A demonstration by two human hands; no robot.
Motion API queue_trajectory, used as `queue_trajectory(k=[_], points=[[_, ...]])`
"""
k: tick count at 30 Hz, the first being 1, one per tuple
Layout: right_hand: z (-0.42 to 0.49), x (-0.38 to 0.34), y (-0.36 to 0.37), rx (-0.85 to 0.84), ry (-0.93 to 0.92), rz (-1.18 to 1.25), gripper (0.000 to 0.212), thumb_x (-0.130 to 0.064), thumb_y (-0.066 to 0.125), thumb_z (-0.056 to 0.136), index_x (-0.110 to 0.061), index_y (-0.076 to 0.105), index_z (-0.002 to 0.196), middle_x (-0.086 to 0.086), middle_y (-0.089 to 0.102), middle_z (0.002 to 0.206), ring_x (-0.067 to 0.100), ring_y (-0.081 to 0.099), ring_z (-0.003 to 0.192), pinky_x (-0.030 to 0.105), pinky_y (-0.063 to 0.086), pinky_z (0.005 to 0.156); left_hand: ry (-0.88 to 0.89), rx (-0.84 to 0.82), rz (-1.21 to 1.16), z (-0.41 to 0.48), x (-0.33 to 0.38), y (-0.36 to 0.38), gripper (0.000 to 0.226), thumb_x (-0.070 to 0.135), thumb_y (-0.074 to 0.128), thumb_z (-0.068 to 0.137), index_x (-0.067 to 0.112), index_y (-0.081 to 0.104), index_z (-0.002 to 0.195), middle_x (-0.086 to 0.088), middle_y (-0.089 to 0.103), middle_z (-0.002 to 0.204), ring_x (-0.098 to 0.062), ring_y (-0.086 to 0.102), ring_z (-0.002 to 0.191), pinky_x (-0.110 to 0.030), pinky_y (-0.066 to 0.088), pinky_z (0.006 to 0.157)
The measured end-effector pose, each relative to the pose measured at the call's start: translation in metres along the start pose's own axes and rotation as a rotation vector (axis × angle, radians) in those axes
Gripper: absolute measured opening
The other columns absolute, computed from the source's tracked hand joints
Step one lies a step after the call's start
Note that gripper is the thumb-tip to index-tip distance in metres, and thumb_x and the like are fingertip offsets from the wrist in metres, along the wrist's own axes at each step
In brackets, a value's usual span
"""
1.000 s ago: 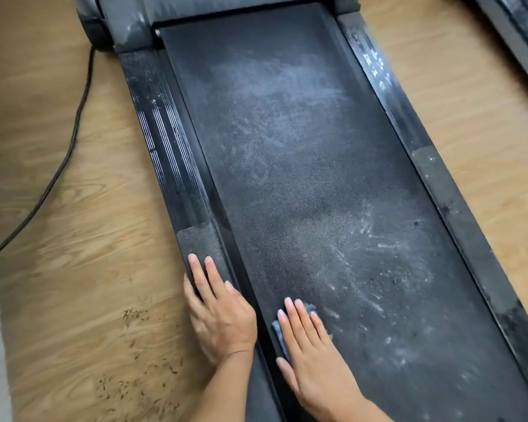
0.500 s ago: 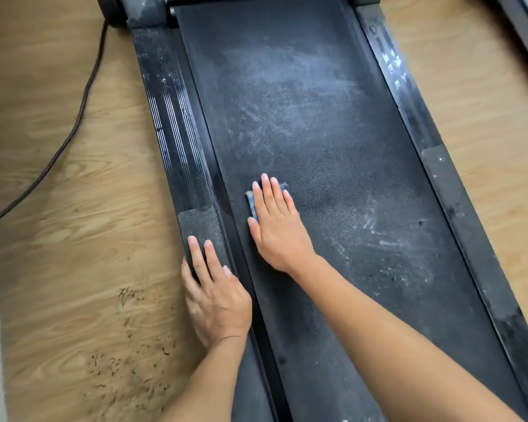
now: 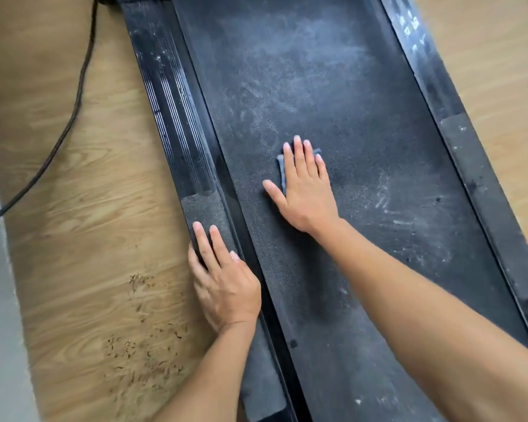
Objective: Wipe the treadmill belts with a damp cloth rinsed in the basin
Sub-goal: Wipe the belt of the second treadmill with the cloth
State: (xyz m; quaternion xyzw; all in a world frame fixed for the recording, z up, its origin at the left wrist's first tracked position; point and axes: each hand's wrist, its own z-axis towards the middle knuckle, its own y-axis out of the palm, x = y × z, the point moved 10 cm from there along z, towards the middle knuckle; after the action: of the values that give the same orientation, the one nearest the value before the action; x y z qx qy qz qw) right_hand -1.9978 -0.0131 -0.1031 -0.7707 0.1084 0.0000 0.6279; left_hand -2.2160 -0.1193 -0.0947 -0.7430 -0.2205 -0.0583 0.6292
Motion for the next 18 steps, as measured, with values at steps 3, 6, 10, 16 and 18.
queue_trajectory(k=[3,6,10,16,18], points=[[0.008,0.004,-0.003,-0.034,-0.079,0.008,0.072,-0.051,0.020,0.111,-0.010,0.002,0.168,0.011,-0.008,0.175,0.027,-0.009,0.162,0.049,0.006,0.131,0.003,0.006,-0.002,-0.001,0.000,-0.001,0.063,0.021,0.048,0.104,0.014,0.029,0.163,0.000,0.008,0.177,-0.038,0.036,0.148,-0.055,0.053,0.102],[-0.085,0.030,0.016,-0.076,-0.152,-0.045,0.068,-0.040,0.022,0.110,-0.009,0.001,0.167,0.012,-0.010,0.175,0.027,-0.011,0.162,0.050,0.011,0.130,0.002,-0.004,-0.005,0.000,0.001,0.001,0.062,0.020,0.047,0.103,0.014,0.030,0.163,0.000,0.010,0.177,-0.039,0.037,0.147,-0.055,0.050,0.103],[-0.242,0.062,0.042,-0.196,-0.104,-0.072,0.077,-0.055,0.026,0.110,-0.007,0.008,0.167,0.013,-0.008,0.175,0.032,-0.002,0.162,0.051,0.011,0.127,0.009,-0.009,-0.006,0.001,-0.001,0.005,0.062,0.025,0.038,0.103,0.015,0.028,0.164,0.001,0.008,0.177,-0.039,0.035,0.147,-0.057,0.049,0.102],[-0.095,0.040,0.015,-0.041,0.065,0.017,0.087,-0.067,0.025,0.105,-0.008,0.008,0.167,0.014,-0.003,0.175,0.029,-0.007,0.162,0.047,0.004,0.131,-0.004,0.000,-0.010,0.000,-0.003,0.006,0.062,0.025,0.037,0.104,0.016,0.026,0.164,0.001,0.008,0.177,-0.039,0.035,0.148,-0.056,0.047,0.107],[-0.003,0.036,-0.008,-0.003,0.104,0.046,0.087,-0.068,0.022,0.105,-0.010,0.008,0.168,0.013,-0.002,0.176,0.029,-0.006,0.162,0.047,0.003,0.131,0.012,-0.004,-0.008,0.001,-0.002,0.006,0.062,0.025,0.036,0.104,0.015,0.026,0.164,0.000,0.008,0.177,-0.040,0.035,0.147,-0.057,0.047,0.108]])
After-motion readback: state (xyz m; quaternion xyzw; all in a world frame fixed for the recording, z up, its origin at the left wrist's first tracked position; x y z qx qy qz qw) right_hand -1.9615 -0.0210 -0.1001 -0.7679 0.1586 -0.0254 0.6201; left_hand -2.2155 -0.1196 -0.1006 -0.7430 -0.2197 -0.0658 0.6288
